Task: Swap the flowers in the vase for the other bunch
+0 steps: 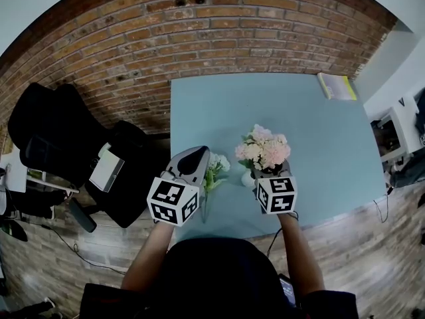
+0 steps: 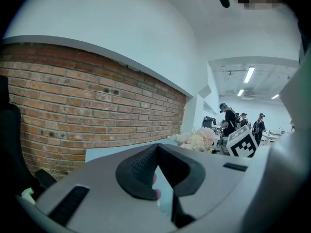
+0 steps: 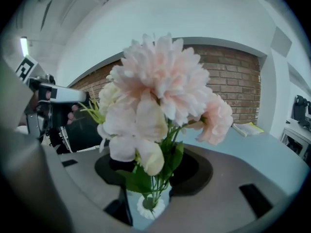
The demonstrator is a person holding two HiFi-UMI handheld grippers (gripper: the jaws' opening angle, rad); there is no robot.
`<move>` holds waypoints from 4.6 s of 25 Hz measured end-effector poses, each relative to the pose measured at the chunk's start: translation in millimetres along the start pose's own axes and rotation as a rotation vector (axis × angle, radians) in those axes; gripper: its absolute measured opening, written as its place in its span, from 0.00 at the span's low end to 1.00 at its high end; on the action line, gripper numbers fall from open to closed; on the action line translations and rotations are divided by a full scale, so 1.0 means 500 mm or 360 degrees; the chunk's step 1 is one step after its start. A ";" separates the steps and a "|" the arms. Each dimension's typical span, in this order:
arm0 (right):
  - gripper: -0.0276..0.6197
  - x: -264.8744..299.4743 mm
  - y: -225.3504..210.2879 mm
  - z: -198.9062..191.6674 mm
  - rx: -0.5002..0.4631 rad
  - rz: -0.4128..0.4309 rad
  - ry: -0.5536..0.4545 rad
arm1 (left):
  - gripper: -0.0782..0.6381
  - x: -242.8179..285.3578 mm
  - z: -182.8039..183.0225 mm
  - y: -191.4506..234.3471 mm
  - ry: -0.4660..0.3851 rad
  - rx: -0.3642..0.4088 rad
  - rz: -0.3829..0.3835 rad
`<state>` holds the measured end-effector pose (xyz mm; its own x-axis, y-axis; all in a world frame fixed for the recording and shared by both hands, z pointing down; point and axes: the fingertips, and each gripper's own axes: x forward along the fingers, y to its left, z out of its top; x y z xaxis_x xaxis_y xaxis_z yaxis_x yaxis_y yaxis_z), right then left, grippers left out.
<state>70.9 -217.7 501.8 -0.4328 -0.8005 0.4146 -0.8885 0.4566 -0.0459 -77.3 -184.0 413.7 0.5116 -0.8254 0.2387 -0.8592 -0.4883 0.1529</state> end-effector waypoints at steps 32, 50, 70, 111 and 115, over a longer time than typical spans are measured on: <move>0.35 -0.117 -0.026 0.172 -0.0105 -0.0186 -0.0238 | 0.11 -0.015 0.013 -0.020 -0.0031 0.0026 -0.0112; 0.35 -0.179 -0.083 0.140 -0.0059 -0.0319 -0.0208 | 0.11 0.003 -0.004 -0.075 0.0014 0.0043 -0.0230; 0.35 -0.228 -0.176 0.067 0.0036 -0.0466 -0.0108 | 0.11 0.073 -0.038 -0.151 0.0088 0.0025 -0.0369; 0.35 -0.143 -0.206 -0.165 0.0196 -0.0395 0.0373 | 0.11 0.097 -0.071 -0.137 0.0169 0.0003 -0.0304; 0.35 -0.135 -0.209 -0.181 0.0199 -0.0386 0.0405 | 0.11 0.098 -0.072 -0.136 0.0176 0.0003 -0.0294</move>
<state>206.8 -176.0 561.0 -0.1693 -0.7503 0.6391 -0.9792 0.2016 -0.0227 6.7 -181.1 449.8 0.6580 -0.6858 0.3109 -0.7508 -0.6289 0.2017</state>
